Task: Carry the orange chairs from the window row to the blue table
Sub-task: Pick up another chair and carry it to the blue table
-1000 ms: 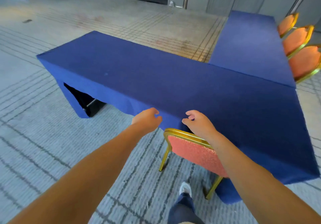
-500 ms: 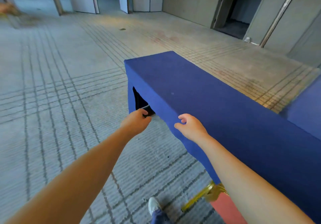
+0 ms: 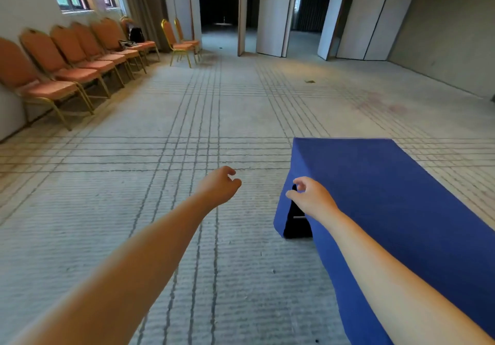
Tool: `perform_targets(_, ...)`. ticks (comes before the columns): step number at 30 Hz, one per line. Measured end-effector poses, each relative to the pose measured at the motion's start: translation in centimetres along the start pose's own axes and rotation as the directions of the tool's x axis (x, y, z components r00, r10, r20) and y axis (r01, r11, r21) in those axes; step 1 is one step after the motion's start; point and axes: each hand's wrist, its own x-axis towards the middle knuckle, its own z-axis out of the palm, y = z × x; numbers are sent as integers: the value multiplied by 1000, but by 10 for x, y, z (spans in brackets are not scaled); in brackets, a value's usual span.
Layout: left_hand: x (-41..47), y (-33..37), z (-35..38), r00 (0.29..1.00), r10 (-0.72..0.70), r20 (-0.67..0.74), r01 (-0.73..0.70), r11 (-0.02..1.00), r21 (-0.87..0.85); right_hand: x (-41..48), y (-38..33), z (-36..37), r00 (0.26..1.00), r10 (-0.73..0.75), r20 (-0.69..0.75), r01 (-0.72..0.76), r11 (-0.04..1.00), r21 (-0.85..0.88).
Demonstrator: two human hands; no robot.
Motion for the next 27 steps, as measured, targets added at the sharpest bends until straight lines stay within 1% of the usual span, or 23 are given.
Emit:
perform_targets(2, 11, -3, -6, 1000, -18, -1, 18, 1000, -2, 15, -8, 0, 1000, -23, 18, 23, 1000, -17)
perform_targets(6, 78, -18, -28, 995, -73, -66, 71, 997, -37, 97, -42, 4, 993, -91, 76, 96, 994, -57)
perform_targets(8, 117, -30, -39, 991, -100, -94, 95, 994, -50, 143, -64, 9, 989, -106, 104, 111, 993, -40)
perform_targets(13, 235, -58, -74, 986, -115, -124, 108, 992, -65, 268, -117, 27, 985, -154, 80, 158, 986, -48)
perform_targets(21, 431, -84, -142, 986, -105, -127, 96, 993, -69, 456, -200, 47, 991, -123, 60, 123, 992, 2)
perform_targets(27, 561, -92, -163, 977, -161, -137, 151, 985, -78, 584, -246, 53, 990, -139, 39, 139, 990, 18)
